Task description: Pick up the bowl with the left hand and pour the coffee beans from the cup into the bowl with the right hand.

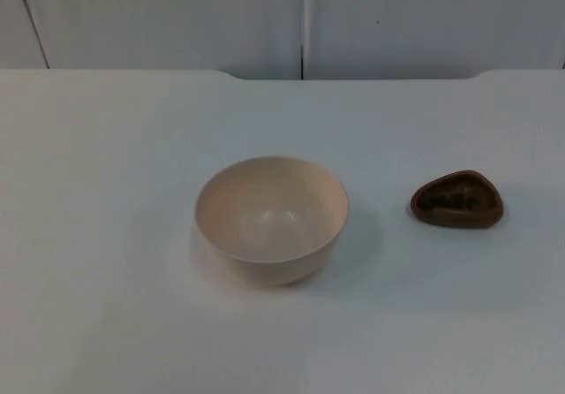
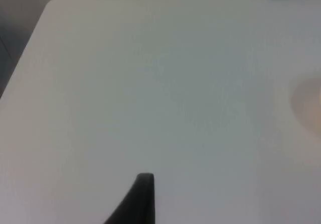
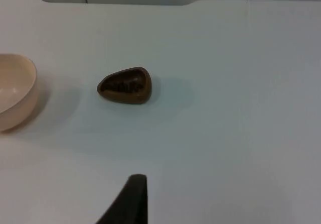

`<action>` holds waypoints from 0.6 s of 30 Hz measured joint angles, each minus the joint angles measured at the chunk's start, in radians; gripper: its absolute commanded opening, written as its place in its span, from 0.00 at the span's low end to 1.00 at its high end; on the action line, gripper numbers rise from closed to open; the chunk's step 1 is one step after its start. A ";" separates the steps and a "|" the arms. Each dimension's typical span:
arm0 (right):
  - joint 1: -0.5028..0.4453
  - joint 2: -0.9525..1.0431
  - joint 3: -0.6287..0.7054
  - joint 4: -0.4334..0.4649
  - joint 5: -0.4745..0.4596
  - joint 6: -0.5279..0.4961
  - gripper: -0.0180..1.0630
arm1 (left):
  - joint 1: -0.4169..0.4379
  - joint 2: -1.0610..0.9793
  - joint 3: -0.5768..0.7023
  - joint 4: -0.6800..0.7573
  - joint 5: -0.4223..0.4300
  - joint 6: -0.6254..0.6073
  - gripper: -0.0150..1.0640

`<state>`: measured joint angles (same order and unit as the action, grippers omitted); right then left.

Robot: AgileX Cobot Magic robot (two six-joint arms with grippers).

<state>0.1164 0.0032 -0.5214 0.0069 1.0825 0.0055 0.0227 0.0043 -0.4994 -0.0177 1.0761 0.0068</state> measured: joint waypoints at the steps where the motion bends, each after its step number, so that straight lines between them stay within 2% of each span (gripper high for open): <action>1: 0.000 0.000 0.000 0.000 0.000 0.000 0.99 | 0.000 0.000 0.000 0.000 0.000 0.000 0.99; 9: 0.000 0.000 0.000 0.000 0.000 0.000 0.99 | 0.000 0.020 -0.066 0.000 -0.010 0.000 0.99; 18: 0.000 0.000 0.000 0.000 0.000 0.000 0.99 | 0.000 0.090 -0.077 0.000 -0.013 0.000 0.99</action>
<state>0.1164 0.0032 -0.5214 0.0069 1.0825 0.0055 0.0227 0.0943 -0.5766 -0.0177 1.0627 0.0068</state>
